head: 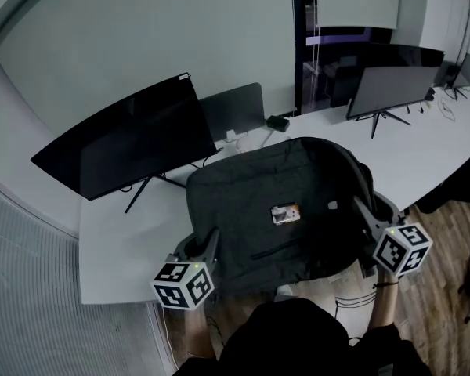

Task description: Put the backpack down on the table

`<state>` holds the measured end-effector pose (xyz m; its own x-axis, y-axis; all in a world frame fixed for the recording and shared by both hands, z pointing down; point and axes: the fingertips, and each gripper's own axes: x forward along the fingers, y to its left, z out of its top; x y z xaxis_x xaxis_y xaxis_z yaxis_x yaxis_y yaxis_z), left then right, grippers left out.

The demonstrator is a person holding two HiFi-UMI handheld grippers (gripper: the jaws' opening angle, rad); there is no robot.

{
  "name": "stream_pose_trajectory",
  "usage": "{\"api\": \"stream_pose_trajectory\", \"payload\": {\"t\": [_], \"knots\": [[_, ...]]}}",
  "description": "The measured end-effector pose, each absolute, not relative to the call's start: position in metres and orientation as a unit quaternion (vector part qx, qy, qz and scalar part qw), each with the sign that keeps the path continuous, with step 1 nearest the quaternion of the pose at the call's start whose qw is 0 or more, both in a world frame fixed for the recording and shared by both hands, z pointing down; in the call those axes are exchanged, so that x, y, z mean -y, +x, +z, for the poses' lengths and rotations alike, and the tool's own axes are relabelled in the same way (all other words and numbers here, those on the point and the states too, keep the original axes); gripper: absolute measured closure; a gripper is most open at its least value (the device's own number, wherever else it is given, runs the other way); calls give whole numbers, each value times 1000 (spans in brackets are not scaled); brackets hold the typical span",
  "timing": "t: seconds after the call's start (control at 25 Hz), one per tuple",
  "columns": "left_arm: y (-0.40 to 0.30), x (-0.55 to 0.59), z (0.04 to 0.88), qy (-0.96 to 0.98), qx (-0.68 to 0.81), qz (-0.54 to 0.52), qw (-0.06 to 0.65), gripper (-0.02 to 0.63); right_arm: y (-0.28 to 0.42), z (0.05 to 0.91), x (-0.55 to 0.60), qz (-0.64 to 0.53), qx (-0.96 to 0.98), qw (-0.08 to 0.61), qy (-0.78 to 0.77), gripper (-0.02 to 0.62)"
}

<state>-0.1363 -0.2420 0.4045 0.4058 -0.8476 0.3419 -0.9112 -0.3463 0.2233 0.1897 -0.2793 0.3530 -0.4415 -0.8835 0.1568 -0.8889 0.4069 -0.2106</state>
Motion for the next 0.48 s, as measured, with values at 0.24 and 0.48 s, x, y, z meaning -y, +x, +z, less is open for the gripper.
{"api": "stream_pose_trajectory", "payload": {"t": [0.24, 0.48], "knots": [[-136, 271, 415, 804, 555, 84, 197, 551, 187, 363, 325, 137, 850, 21, 508, 462], [-146, 293, 436, 787, 571, 83, 219, 551, 174, 379, 363, 145, 859, 40, 490, 462]]}}
